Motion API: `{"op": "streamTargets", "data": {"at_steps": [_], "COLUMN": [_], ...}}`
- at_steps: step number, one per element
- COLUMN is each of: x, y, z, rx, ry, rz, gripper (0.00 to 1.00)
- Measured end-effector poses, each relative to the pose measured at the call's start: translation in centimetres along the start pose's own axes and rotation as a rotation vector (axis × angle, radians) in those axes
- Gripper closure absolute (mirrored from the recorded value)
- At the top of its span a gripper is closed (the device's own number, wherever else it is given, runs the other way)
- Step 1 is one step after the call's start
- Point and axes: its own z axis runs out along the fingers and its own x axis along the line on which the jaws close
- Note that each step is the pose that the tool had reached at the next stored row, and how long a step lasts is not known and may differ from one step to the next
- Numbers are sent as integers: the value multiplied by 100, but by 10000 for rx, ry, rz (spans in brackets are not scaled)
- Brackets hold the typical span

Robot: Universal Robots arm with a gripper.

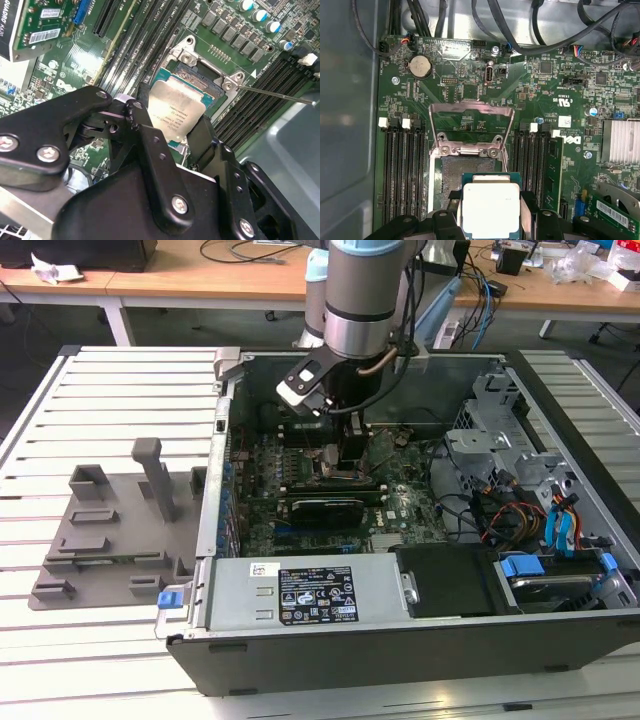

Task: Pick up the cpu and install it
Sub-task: 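Place the cpu into insertion slot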

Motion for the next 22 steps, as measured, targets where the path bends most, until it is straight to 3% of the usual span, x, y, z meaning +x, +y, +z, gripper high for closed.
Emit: {"op": "streamTargets", "data": {"at_steps": [4,9,12,15,22], "x": [4,37,131,140,169], "y": [8,15,20,20,8], "z": [76,121,162,211,321], "rx": [0,1,0,16,15], "ry": [0,4,6,5,32], "rz": [1,1,14,309,296], "gripper": [45,45,45,45,45]}}
